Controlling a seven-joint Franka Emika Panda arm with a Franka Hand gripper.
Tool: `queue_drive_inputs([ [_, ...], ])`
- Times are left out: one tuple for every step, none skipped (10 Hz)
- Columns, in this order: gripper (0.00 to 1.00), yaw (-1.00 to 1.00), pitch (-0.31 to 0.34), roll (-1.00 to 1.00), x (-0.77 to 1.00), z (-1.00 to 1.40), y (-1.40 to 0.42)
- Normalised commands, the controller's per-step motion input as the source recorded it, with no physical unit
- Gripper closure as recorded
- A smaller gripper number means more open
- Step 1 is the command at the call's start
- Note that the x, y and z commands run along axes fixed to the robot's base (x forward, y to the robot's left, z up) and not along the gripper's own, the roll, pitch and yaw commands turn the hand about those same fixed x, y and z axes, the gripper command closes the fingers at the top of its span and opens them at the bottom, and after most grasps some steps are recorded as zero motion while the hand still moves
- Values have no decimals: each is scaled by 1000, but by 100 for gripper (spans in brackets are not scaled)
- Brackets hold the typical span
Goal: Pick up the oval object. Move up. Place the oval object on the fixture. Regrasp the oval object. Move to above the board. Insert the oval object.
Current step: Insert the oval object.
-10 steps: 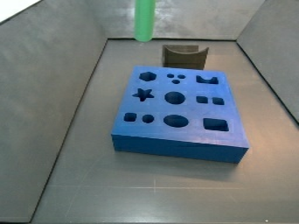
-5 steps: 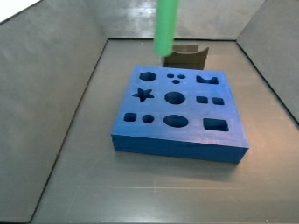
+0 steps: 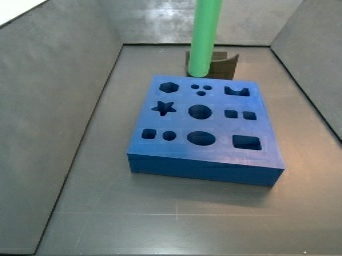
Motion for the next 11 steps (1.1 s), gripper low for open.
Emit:
queue_drive_inputs([
  [100, -963, 0, 50, 0, -223, 0],
  [100, -977, 0, 46, 0, -231, 0],
  [100, -1000, 0, 40, 0, -263, 0],
  [100, -1000, 0, 33, 0, -291, 0],
  [100, -1000, 0, 10, 0, -297, -14],
  [100, -1000, 0, 0, 0, -351, -14],
  [100, -1000, 0, -19, 0, -237, -29],
  [100, -1000, -10, -40, 0, -194, -20],
  [100, -1000, -6, -40, 0, -186, -20],
  [100, -1000, -24, -33, 0, -209, -17],
  [100, -889, -36, -83, 97, -100, -120],
])
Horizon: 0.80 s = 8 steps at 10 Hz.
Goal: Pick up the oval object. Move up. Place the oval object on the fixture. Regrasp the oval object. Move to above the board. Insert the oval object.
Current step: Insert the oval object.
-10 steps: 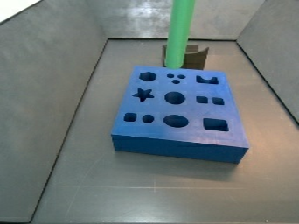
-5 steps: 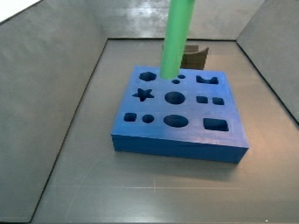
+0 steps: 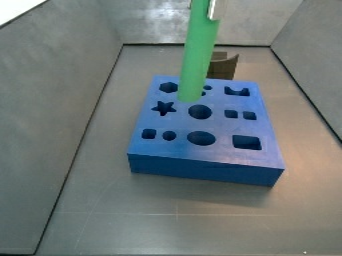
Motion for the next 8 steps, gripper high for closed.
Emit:
queue_drive_inputs([
  [100, -686, -40, -76, 237, -146, -260],
  [100, -617, -11, -54, 254, -160, -349],
  [100, -857, -16, -9, 0, -180, -303],
  [100, -977, -11, -7, 0, -240, -143],
  [100, -1000, -10, -11, 0, -254, -97],
  [100, -1000, -23, -13, 0, -274, -57],
  [100, -1000, -19, -14, 0, -271, -49],
  [100, -1000, -24, -13, 0, -280, -51],
])
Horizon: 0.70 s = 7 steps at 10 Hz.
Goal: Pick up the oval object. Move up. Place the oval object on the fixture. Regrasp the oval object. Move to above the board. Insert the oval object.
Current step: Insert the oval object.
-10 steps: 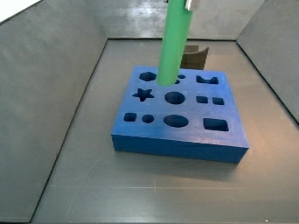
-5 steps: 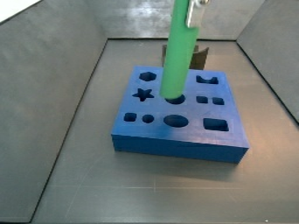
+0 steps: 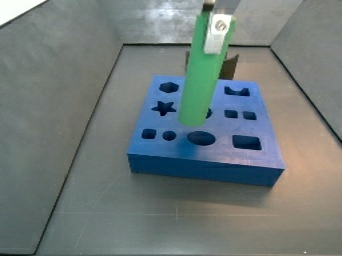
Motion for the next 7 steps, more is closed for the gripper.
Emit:
queue_drive_inputs([
  [100, -717, -7, -53, 334, -194, -77],
  [100, 0, 0, 0, 91, 0, -20],
  [100, 0, -4, -1, 466, -157, -54],
  [100, -69, 0, 0, 657, -251, -126],
  [100, -23, -3, 0, 320, -17, 0],
  [100, 20, 0, 0, 0, -123, -31],
  [100, 0, 0, 0, 0, -149, -6],
])
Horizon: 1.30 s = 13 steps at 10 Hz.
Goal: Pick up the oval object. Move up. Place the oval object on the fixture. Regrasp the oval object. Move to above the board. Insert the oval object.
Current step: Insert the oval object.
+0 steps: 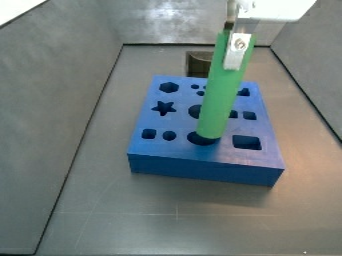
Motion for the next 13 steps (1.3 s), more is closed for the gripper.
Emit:
queue_drive_inputs([
  [100, -49, 0, 0, -117, -226, -154],
  [100, -114, -21, -31, -174, -240, -231],
  [100, -111, -50, -40, -231, -266, -283],
  [100, -43, -54, -49, -97, -311, -223],
  [100, 0, -74, 0, -251, -346, 0],
  [100, 0, -56, 0, -423, -317, 243],
  [100, 0, -47, 0, -423, -263, 397],
  [100, 0, -26, 0, -271, -249, 357],
  [100, 0, 0, 0, -57, -149, 120],
  [100, 0, -4, -24, 317, -243, -69],
  [100, 0, -9, -19, 486, -263, -157],
  [100, 0, -11, -9, 386, -226, -140],
  [100, 0, 0, -19, 103, -23, 0],
])
